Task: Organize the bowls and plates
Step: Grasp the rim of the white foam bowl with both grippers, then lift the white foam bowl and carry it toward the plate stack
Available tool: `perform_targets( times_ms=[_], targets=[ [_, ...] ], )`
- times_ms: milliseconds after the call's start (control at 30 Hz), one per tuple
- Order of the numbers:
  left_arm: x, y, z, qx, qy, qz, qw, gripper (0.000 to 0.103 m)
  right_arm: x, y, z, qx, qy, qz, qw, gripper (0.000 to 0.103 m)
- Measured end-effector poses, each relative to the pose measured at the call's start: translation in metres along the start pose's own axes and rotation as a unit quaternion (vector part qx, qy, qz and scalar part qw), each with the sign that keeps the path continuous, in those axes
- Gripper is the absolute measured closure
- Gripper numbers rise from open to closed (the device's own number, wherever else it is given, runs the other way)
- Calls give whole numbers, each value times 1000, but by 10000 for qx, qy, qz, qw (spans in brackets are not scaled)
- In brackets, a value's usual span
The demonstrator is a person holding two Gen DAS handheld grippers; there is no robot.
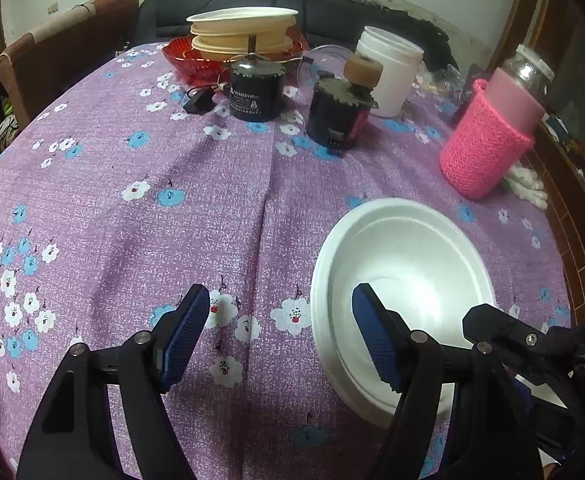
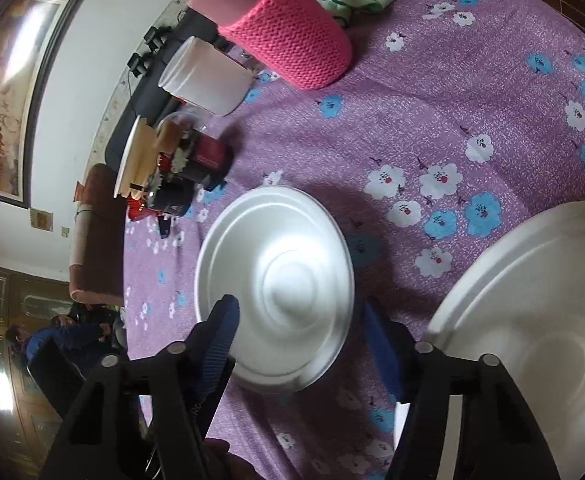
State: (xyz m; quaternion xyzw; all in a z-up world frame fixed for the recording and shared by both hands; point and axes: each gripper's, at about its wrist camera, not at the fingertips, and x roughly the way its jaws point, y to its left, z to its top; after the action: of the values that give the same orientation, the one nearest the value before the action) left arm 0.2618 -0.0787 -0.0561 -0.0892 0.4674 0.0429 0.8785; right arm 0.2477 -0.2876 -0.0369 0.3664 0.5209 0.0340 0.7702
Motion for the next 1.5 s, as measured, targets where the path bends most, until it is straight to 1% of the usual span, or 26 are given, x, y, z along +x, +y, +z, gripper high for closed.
perform_targets(
  times_ms=[67,100,133,200,233,267,300,433,533,700,733,800,967,1133,1267,1333,1500],
  targets=[
    [3,0,-1,16,33,37,10000,33,1,0,0,-24,2,-61,10000,48],
    [4,0,-1,23,51,58,10000,39,2,-1,1,-44,15,-78,10000,50],
    [5,0,-1,37,76,81,9999,45,3,-1,1,-50,27,-99,9999,55],
    [7,0,-2,79,119,82,9999,52,4,-3,1,-44,40,-128,9999,62],
    [8,-1,-2,112,121,111,9998,55,5,-4,2,-49,47,-140,9999,69],
    [8,-2,-3,149,107,110,9998,56,5,-5,2,-50,51,-155,9999,77],
    [7,-3,-4,192,73,102,9997,59,5,-6,2,-47,52,-138,9999,79],
    [3,-11,-6,417,51,68,9991,78,2,-7,-1,-123,36,-109,9999,88],
    [0,-12,-9,502,33,92,9987,80,-1,-5,-3,-188,-9,-117,9998,93],
    [-2,-6,-9,418,70,-2,9991,81,-7,-2,-6,-291,-63,-129,9995,93],
    [-2,-6,-8,417,81,-35,9991,82,-7,-1,-7,-306,-64,-140,9994,94],
    [0,-5,-6,435,157,-183,9988,87,-5,-1,-7,-316,-65,-158,9994,95],
    [6,6,0,154,432,-567,9973,89,-6,2,-7,-344,-73,-149,9993,96],
    [7,6,0,149,450,-669,9966,90,-5,3,-6,-373,-83,-123,9992,96],
    [7,13,2,-31,609,-874,9943,92,-6,2,-7,-377,-73,-102,9992,96],
    [5,16,2,-81,621,-902,9939,93,-8,2,-8,-382,-74,-73,9992,96],
    [-1,22,-2,-79,569,-834,9949,93,-8,3,-13,-408,-45,-4,9992,96]
  ],
)
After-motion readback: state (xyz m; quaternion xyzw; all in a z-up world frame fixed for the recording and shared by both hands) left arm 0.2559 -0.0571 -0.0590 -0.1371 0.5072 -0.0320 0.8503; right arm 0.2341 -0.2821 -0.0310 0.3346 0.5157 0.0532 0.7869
